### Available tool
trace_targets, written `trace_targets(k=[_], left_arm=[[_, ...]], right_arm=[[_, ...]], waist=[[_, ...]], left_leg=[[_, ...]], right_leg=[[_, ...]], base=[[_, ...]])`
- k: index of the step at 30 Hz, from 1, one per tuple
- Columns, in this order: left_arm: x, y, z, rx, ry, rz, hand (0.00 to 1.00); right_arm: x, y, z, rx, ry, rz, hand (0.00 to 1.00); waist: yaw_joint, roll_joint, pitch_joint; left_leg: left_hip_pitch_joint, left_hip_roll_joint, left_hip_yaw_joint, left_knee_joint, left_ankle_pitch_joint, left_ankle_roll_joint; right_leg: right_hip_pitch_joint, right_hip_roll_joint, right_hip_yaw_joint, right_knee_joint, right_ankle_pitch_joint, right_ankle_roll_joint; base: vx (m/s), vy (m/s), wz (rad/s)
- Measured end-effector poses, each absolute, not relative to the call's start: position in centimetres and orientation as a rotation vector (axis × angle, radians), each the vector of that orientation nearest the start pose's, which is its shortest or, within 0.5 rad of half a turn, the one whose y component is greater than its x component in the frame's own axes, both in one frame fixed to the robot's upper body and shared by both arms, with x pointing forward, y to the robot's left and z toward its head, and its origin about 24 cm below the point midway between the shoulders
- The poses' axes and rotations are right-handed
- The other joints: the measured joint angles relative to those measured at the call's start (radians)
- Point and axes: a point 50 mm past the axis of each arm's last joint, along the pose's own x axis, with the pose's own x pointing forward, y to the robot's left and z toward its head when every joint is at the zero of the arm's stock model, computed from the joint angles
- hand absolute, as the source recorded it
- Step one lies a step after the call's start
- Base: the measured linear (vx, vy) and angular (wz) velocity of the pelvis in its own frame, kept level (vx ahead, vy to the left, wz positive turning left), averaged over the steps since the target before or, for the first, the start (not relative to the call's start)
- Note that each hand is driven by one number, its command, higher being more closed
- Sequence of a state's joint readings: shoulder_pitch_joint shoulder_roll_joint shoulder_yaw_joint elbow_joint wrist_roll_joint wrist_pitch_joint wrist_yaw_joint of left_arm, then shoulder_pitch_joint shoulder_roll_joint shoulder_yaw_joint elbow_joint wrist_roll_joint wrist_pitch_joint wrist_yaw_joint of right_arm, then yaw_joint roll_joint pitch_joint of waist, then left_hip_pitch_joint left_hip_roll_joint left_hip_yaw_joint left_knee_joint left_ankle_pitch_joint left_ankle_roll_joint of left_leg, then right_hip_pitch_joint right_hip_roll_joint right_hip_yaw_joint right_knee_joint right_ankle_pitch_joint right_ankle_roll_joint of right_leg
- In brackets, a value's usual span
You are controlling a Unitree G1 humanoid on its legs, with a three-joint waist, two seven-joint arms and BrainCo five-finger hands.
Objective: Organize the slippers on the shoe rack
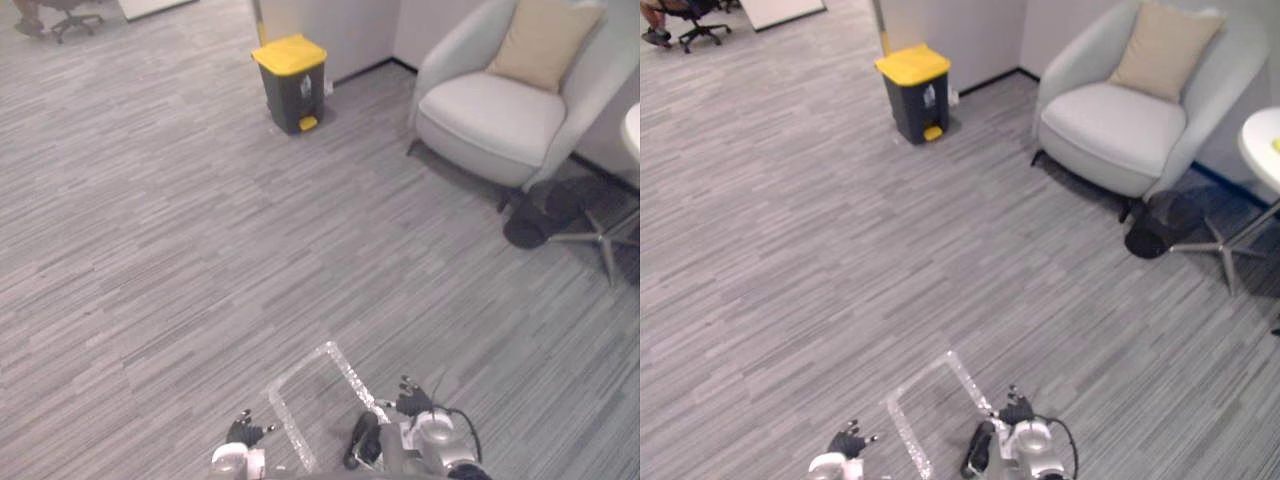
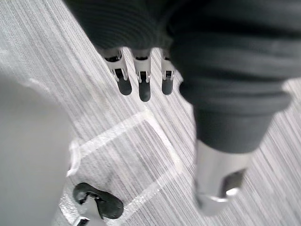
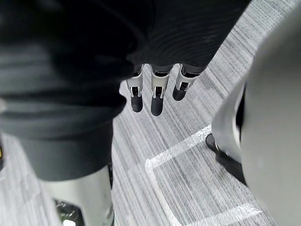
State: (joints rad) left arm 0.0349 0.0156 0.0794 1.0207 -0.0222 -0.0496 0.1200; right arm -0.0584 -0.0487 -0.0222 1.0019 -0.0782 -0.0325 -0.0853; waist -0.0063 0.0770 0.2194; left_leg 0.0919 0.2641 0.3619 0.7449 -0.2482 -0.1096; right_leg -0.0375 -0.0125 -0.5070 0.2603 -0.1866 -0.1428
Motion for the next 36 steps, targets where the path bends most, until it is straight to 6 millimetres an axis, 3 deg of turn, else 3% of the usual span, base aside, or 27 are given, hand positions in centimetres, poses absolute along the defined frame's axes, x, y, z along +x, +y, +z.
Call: trace_targets(k=[2,4,5,6,8,10,11,13,14,15,17,20,23,24,25,26,27,36], left_arm=[[12.3,17.4,-15.3,0.01,0.995,0.22,0.0],[12.4,17.5,-15.2,0.009,0.983,0.225,0.0],[12.5,17.6,-15.2,0.01,0.978,0.228,0.0],[12.5,17.6,-15.1,0.011,0.977,0.229,0.0],[12.6,17.8,-15.0,0.016,0.968,0.235,0.0],[12.8,17.9,-14.9,0.018,0.959,0.237,0.0],[12.8,17.8,-14.9,0.009,0.953,0.248,0.0],[12.6,17.6,-15.0,0.002,0.959,0.249,0.0],[12.7,18.1,-14.9,0.006,0.952,0.258,0.0],[12.6,18.5,-14.9,0.01,0.953,0.267,0.0],[11.8,20.0,-14.9,0.043,0.968,0.296,0.0],[11.5,20.4,-15.1,0.056,0.988,0.297,0.0],[11.3,20.0,-15.3,0.049,1.003,0.287,0.0],[11.4,19.3,-15.4,0.046,1.006,0.264,0.0],[11.5,19.2,-15.4,0.047,1.006,0.258,0.0],[11.6,19.0,-15.4,0.053,1.003,0.242,0.0],[11.7,18.8,-15.4,0.065,1.003,0.221,0.0],[11.6,18.0,-15.5,0.069,1.012,0.168,0.0]], right_arm=[[15.8,-17.3,-14.2,-0.149,0.924,-0.078,0.0],[15.6,-17.4,-14.3,-0.15,0.931,-0.082,0.0],[15.6,-17.4,-14.3,-0.15,0.936,-0.083,0.0],[15.6,-17.4,-14.3,-0.149,0.936,-0.084,0.0],[15.6,-17.3,-14.3,-0.147,0.937,-0.088,0.0],[15.5,-17.2,-14.3,-0.145,0.935,-0.092,0.0],[15.3,-17.2,-14.3,-0.144,0.939,-0.092,0.0],[15.2,-17.3,-14.4,-0.145,0.939,-0.094,0.0],[15.0,-16.8,-14.5,-0.134,0.947,-0.087,0.0],[14.6,-16.4,-14.7,-0.123,0.955,-0.082,0.0],[13.5,-15.0,-15.1,-0.082,0.983,-0.069,0.0],[13.0,-14.4,-15.3,-0.063,1.0,-0.064,0.0],[13.0,-14.6,-15.5,-0.067,1.018,-0.055,0.0],[13.4,-14.9,-15.5,-0.081,1.02,-0.046,0.0],[13.5,-14.9,-15.4,-0.082,1.02,-0.045,0.0],[13.7,-15.0,-15.4,-0.087,1.017,-0.043,0.0],[13.7,-15.2,-15.4,-0.092,1.016,-0.045,0.0],[13.2,-17.4,-15.5,-0.138,1.031,-0.082,0.0]], waist=[[0.007,-0.004,0.002],[0.012,-0.01,0.004],[0.013,-0.013,0.006],[0.014,-0.014,0.006],[0.017,-0.023,0.012],[0.018,-0.031,0.016],[0.022,-0.031,0.014],[0.026,-0.019,0.006],[0.033,-0.039,-0.003],[0.04,-0.058,-0.016],[0.051,-0.128,-0.062],[0.05,-0.147,-0.083],[0.051,-0.13,-0.089],[0.052,-0.094,-0.072],[0.051,-0.091,-0.071],[0.048,-0.09,-0.069],[0.048,-0.081,-0.064],[0.042,-0.065,-0.074]], left_leg=[[-0.027,-0.008,-0.021,0.072,-0.025,0.006],[-0.083,-0.048,-0.036,0.049,-0.059,0.03],[-0.137,-0.09,-0.08,-0.061,-0.076,0.05],[-0.146,-0.101,-0.092,-0.09,-0.076,0.05],[-0.183,-0.185,-0.261,-0.291,-0.07,0.046],[-0.199,-0.243,-0.407,-0.374,-0.04,0.044],[-0.21,-0.275,-0.508,-0.43,0.013,0.041],[-0.208,-0.268,-0.535,-0.449,0.087,0.033],[-0.19,-0.262,-0.474,-0.425,0.131,0.035],[-0.178,-0.268,-0.449,-0.439,0.123,0.046],[-0.134,-0.299,-0.374,-0.516,0.132,0.071],[-0.081,-0.309,-0.334,-0.588,0.148,0.096],[-0.032,-0.301,-0.27,-0.648,0.159,0.112],[-0.001,-0.283,-0.224,-0.671,0.162,0.118],[0.002,-0.28,-0.218,-0.673,0.162,0.118],[0.013,-0.274,-0.199,-0.677,0.163,0.119],[0.023,-0.275,-0.17,-0.683,0.163,0.118],[0.03,-0.253,-0.172,-0.738,0.204,0.098]], right_leg=[[0.049,0.016,0.044,-0.029,-0.007,-0.004],[0.091,0.02,0.118,-0.046,-0.014,0.001],[0.104,0.016,0.192,-0.048,-0.017,0.01],[0.107,0.015,0.207,-0.048,-0.018,0.012],[0.128,0.002,0.306,-0.036,-0.03,0.036],[0.146,-0.015,0.369,-0.025,-0.046,0.064],[0.148,-0.024,0.433,0.002,-0.07,0.101],[0.142,-0.013,0.478,0.029,-0.099,0.128],[0.142,-0.022,0.539,0.067,-0.125,0.159],[0.135,-0.036,0.551,0.07,-0.127,0.168],[0.124,-0.09,0.593,0.041,-0.12,0.199],[0.146,-0.105,0.6,-0.024,-0.072,0.215],[0.151,-0.113,0.57,-0.055,-0.021,0.228],[0.141,-0.116,0.467,-0.044,0.006,0.227],[0.14,-0.118,0.446,-0.041,0.008,0.226],[0.137,-0.13,0.355,-0.035,0.011,0.221],[0.138,-0.149,0.196,-0.048,0.008,0.214],[0.185,-0.089,0.19,-0.221,0.098,0.189]], base=[[0.25,-0.086,-0.86],[0.26,-0.004,-1.37],[0.18,0.034,-1.31],[0.24,0.082,-1.35],[0.27,0.151,-1.19],[0.3,0.227,-1.21],[0.26,0.254,-1.12],[0.27,0.332,-1.07],[0.22,0.326,-1.11],[0.2,0.31,-1.16],[0.18,0.25,-0.89],[0.15,0.179,-0.55],[0.06,0.134,-0.62],[-0.01,0.078,-0.76],[-0.05,0.054,-0.73],[-0.07,0.019,-0.55],[-0.08,0.015,-0.53],[-0.07,-0.033,-0.09]])
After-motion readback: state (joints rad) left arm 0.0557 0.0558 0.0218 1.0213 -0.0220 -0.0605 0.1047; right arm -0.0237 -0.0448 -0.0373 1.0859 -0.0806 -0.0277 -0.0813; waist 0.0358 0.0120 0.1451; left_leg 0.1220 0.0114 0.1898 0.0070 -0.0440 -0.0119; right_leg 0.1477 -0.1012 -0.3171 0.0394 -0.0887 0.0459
